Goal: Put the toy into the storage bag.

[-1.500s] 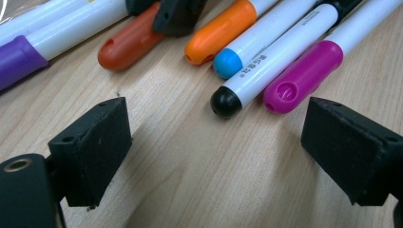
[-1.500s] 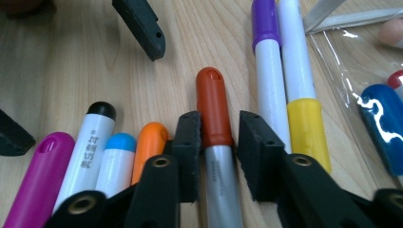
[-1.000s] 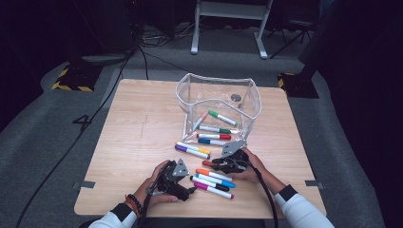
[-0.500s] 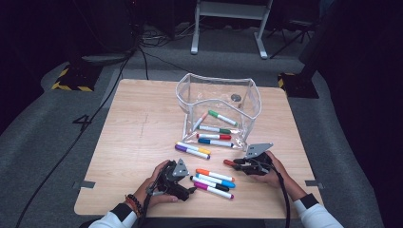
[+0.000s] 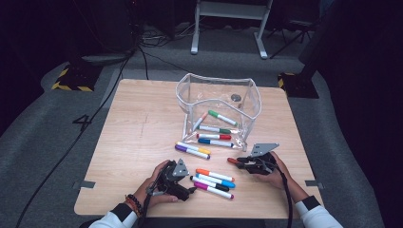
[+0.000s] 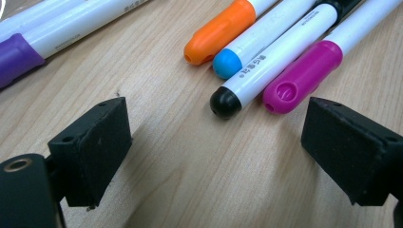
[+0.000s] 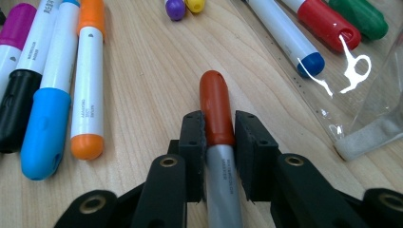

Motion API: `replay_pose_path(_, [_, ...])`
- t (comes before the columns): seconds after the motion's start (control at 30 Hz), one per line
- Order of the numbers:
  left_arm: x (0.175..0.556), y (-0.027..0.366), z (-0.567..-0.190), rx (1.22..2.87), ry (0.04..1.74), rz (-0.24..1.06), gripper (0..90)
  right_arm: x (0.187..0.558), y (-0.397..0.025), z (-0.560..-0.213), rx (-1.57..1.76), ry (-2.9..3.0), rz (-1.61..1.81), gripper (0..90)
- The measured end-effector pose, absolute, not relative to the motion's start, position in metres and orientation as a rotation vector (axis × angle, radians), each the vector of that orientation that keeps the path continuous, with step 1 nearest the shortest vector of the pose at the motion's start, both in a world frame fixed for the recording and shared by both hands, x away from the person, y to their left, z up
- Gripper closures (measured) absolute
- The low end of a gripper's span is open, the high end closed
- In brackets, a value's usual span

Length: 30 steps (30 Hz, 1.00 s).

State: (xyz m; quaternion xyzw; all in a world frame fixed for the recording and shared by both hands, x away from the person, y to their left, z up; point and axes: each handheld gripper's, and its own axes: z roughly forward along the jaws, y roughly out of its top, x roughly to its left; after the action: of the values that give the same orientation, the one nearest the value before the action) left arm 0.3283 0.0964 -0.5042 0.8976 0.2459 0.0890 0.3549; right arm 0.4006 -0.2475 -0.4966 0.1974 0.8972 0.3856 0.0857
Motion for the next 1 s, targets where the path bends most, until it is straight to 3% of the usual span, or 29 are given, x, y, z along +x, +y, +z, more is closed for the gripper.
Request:
replay_pose_path(0.27, [0.328, 0.096, -0.504, 2.319, 0.634, 0.230, 9.8, 0.401, -0.256, -0.491, 0.619, 2.639, 1.176, 74.8])
replay_pose_path(1.0, [0.329, 0.096, -0.504, 2.321, 0.631, 0.227, 9.8, 0.382, -0.303, -0.417, 0.615, 2.387, 1.356, 74.9])
